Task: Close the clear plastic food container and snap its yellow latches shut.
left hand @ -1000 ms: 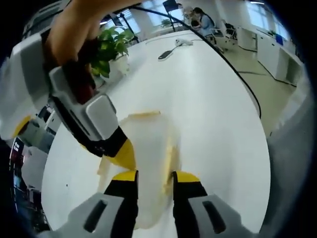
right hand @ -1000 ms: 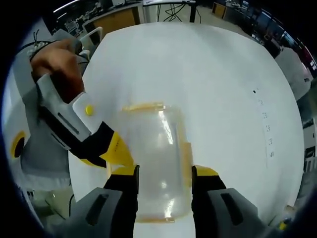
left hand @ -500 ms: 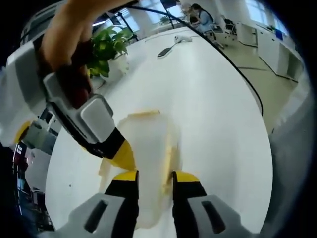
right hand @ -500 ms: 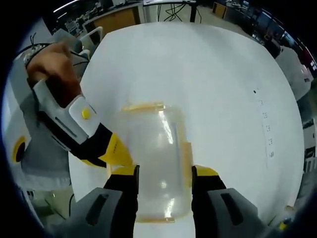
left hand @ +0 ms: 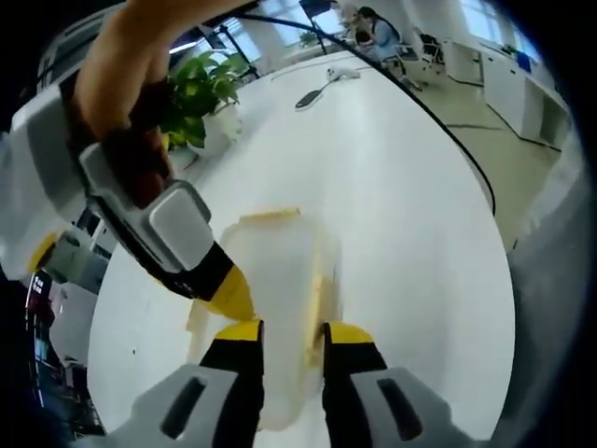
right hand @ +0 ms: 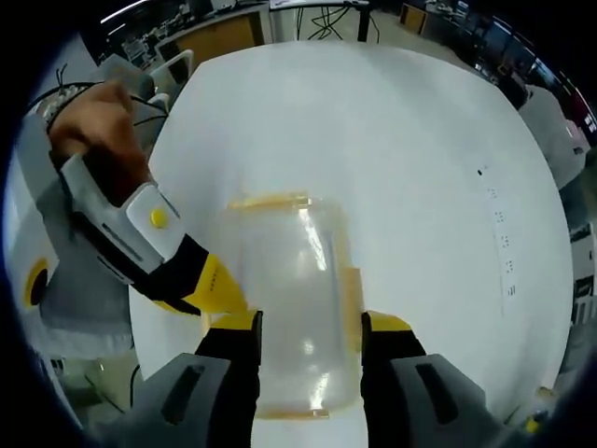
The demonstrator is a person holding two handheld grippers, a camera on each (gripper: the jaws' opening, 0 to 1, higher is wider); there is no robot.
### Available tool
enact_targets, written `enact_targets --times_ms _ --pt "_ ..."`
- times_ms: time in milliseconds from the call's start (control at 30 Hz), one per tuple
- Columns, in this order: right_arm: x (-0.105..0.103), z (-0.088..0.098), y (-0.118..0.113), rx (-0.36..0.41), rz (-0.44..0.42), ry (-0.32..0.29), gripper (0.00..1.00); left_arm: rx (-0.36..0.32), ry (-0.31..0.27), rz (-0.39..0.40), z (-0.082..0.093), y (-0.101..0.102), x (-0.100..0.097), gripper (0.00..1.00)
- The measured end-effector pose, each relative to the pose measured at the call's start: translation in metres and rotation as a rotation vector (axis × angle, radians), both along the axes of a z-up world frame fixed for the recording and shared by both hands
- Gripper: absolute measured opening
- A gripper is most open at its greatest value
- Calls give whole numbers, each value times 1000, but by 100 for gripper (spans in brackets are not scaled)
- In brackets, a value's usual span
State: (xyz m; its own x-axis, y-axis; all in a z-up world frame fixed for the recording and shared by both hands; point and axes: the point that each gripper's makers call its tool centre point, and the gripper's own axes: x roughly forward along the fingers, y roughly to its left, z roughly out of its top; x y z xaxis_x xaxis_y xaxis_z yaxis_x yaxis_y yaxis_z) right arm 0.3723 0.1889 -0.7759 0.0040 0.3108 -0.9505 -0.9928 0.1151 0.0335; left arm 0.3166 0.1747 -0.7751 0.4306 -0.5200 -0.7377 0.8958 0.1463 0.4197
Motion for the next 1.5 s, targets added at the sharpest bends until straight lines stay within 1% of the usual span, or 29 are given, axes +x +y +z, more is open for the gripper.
enact_targets --times_ms 133,233,533,600,700,733,767,800,867,967,1233,1300,1333,1500 --pt "-2 0 0 -2 -1 0 40 10 -16 -5 0 0 -1 16" --pt "0 0 0 1 -2 1 40 2 -18 -3 0 0 -1 16" --pt "-1 0 1 3 -2 6 40 20 -39 -14 0 0 -2 15" --pt "-1 0 1 0 0 7 40 28 -63 -24 0 -1 -2 15" --pt "-2 0 1 -2 1 8 40 25 -56 -19 0 -1 -2 14" --pt "-2 0 1 -2 1 8 40 27 -57 -18 0 -1 -2 13" --pt "-1 0 1 -2 3 -2 40 45 -121 -44 3 -5 2 13" --pt "-2 0 1 -3 1 5 40 44 -91 -27 2 -2 -3 13" --pt "-2 0 2 -2 1 6 40 32 -69 -20 2 -4 1 13" --pt "-4 0 2 5 5 11 40 40 -82 -43 1 -3 0 14" --pt "-2 -2 2 52 33 99 41 44 -96 -46 0 -3 -1 15" --pt "-3 -5 3 67 46 155 41 37 -93 -46 0 -2 -1 16" --pt "-3 -5 3 70 47 169 41 36 -95 -47 -1 -2 -1 16" --pt "0 -6 4 58 74 185 38 22 -106 -44 -1 -2 -2 16"
